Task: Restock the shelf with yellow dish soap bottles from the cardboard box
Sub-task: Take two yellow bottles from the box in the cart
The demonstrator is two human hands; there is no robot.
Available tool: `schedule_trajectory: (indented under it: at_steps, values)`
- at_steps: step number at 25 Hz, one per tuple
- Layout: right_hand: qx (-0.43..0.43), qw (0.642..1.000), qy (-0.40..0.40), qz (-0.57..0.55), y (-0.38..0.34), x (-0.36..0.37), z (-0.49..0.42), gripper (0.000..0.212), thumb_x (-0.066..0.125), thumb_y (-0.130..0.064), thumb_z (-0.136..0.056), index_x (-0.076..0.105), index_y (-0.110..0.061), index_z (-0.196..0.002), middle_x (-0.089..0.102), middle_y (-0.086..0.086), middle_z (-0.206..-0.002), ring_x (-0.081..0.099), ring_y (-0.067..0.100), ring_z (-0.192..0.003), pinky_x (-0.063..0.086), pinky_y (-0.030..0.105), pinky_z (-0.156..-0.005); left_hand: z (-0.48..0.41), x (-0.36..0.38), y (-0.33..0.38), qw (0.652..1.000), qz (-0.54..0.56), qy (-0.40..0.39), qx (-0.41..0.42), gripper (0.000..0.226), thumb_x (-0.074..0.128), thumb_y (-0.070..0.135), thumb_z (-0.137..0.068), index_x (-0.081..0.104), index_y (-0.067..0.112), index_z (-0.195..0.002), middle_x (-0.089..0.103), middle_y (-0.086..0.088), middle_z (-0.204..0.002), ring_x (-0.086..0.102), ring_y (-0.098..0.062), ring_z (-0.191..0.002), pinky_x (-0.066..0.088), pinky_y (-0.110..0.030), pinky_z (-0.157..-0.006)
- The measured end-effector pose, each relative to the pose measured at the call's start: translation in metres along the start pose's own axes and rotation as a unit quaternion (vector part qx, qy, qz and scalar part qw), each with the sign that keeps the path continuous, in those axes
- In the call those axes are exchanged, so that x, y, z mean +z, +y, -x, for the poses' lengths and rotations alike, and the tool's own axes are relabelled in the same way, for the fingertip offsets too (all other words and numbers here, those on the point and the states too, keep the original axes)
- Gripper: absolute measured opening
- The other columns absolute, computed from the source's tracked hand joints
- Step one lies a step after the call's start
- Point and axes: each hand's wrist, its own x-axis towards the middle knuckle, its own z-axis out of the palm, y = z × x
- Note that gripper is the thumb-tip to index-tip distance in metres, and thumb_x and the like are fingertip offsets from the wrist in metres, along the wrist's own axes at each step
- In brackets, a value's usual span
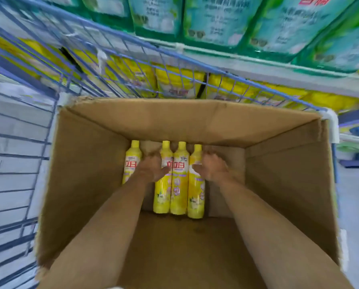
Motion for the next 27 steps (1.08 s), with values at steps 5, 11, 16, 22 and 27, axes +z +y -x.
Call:
schedule_trajectory:
  at_steps: [5, 11, 16, 22, 27]
  values:
    - [0.044, 0.994, 0.025, -0.101, -0.004, 0.012, -0.017, 0.058, 0.076, -0.046, -0.082, 0.063, -0.008, -0.124, 0.063, 0.017, -0.129, 0.058, 0.035, -0.122, 0.047, 0.036, -0.097, -0.013, 0.016, 0.005, 0.985, 0.153, 0.071, -0.043, 0.066, 0.08, 0.036, -0.079, 0.054, 0.009, -0.133, 0.063, -0.015, -0.129, 0.058, -0.036, -0.122, 0.048, -0.038, -0.094]
    - [0.047, 0.971, 0.051, -0.23, -0.002, -0.011, 0.014, 0.057, 0.091, -0.034, -0.065, 0.066, -0.018, -0.114, 0.07, -0.002, -0.111, 0.064, 0.021, -0.11, 0.05, 0.026, -0.088, 0.011, 0.006, 0.005, 0.951, 0.308, 0.012, -0.039, 0.064, 0.087, 0.043, -0.038, 0.07, 0.029, -0.098, 0.077, 0.006, -0.097, 0.073, -0.016, -0.093, 0.06, -0.044, -0.089]
    - [-0.042, 0.976, 0.097, -0.189, -0.023, -0.075, 0.096, 0.044, 0.092, -0.035, -0.063, 0.064, -0.022, -0.093, 0.072, 0.007, -0.101, 0.065, 0.026, -0.097, 0.04, 0.027, -0.07, 0.091, -0.055, 0.044, 0.957, 0.276, 0.068, 0.051, 0.067, 0.082, 0.033, -0.041, 0.068, 0.02, -0.105, 0.073, 0.001, -0.098, 0.068, -0.021, -0.094, 0.056, -0.034, -0.083]
    - [-0.128, 0.946, 0.218, -0.204, -0.055, -0.222, 0.217, 0.038, 0.09, -0.032, -0.065, 0.065, -0.018, -0.089, 0.071, 0.007, -0.093, 0.067, 0.023, -0.088, 0.042, 0.027, -0.068, 0.199, -0.199, 0.122, 0.941, 0.253, 0.159, 0.159, 0.074, 0.088, 0.039, -0.049, 0.064, 0.025, -0.118, 0.071, 0.005, -0.102, 0.067, -0.02, -0.095, 0.055, -0.037, -0.087]
    - [-0.209, 0.907, 0.317, -0.183, -0.069, -0.34, 0.324, 0.036, 0.092, -0.025, -0.063, 0.06, -0.019, -0.081, 0.061, -0.003, -0.074, 0.054, 0.012, -0.066, 0.034, 0.02, -0.055, 0.294, -0.304, 0.198, 0.909, 0.199, 0.258, 0.261, 0.051, 0.089, 0.021, -0.064, 0.063, 0.017, -0.108, 0.064, 0.001, -0.089, 0.059, -0.018, -0.08, 0.041, -0.027, -0.064]
